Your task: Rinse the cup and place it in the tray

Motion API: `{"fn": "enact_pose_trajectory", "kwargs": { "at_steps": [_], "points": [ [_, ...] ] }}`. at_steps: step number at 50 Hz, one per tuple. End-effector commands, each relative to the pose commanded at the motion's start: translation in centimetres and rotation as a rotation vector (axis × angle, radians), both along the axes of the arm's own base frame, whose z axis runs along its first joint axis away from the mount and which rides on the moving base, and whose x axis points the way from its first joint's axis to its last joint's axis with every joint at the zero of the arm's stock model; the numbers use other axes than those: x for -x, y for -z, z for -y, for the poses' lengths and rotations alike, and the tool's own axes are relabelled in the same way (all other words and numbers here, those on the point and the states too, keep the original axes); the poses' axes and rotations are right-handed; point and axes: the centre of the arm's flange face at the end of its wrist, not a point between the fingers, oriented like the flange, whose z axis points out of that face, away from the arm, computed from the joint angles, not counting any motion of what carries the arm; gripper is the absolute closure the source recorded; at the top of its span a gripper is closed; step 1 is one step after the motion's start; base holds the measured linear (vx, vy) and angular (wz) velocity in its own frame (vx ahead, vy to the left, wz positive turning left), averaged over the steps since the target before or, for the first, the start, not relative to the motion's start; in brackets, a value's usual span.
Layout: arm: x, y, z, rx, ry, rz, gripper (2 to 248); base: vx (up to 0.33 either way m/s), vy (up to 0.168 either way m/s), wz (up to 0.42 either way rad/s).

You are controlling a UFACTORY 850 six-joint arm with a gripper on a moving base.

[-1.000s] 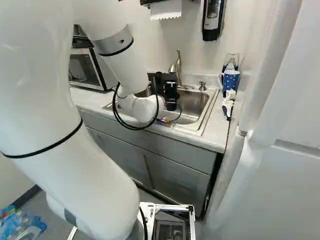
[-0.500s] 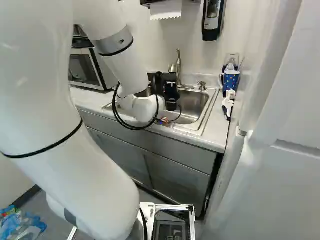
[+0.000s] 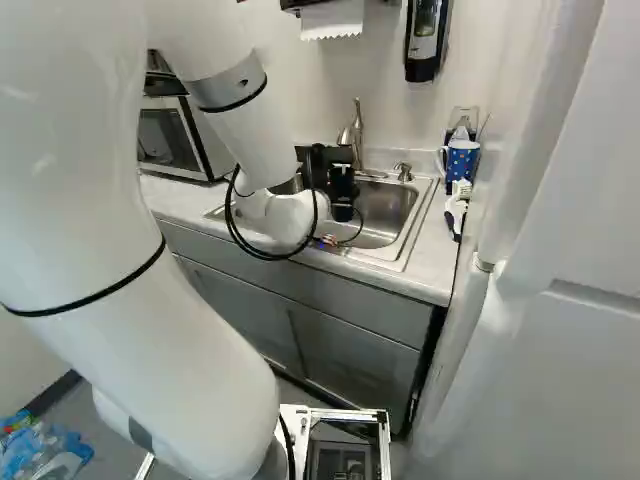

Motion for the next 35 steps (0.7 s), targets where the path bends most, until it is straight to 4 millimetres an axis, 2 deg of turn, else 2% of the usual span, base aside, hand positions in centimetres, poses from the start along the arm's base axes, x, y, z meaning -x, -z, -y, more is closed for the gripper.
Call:
{"fn": "enact_pose_trajectory", "kwargs": {
  "at_steps": [35],
  "points": [
    [0.00,0.00,0.00,0.000,0.000,0.000,127,0.000,0.000,0.000]
  ]
}}
